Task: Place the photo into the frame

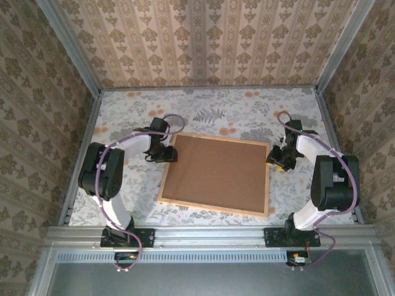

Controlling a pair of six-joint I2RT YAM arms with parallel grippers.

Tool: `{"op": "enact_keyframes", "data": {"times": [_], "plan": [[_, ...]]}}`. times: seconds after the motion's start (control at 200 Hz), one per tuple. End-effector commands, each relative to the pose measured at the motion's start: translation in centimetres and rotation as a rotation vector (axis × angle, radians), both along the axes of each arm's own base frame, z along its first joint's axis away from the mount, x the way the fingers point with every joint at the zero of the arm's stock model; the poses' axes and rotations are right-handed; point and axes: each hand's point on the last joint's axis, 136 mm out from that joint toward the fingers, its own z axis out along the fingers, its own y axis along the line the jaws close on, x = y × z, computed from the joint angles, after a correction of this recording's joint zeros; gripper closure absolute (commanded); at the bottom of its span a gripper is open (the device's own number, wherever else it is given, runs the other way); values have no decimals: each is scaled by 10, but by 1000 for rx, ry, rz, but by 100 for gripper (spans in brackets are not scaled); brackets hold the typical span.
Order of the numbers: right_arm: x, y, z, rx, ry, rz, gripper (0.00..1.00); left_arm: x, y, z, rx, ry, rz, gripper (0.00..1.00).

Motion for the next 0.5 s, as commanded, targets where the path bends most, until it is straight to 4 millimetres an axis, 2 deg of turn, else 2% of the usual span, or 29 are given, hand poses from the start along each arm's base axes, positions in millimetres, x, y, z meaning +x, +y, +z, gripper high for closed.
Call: {"op": "enact_keyframes", "data": {"times": [0.0,0.105,0.27,0.495], "plan": [[-25,-1,7,-23,33,-37,63,-13,11,-23,76,60,2,66],[-41,6,10,-33,56,-48,66,-15,12,-24,76,62,16,73],[-60,33,9,-47,76,-7,66,-13,27,-27,106,62,68,80],[-61,58,7,9,77,69,65,-9,54,-25,103,46,170,84]]}}
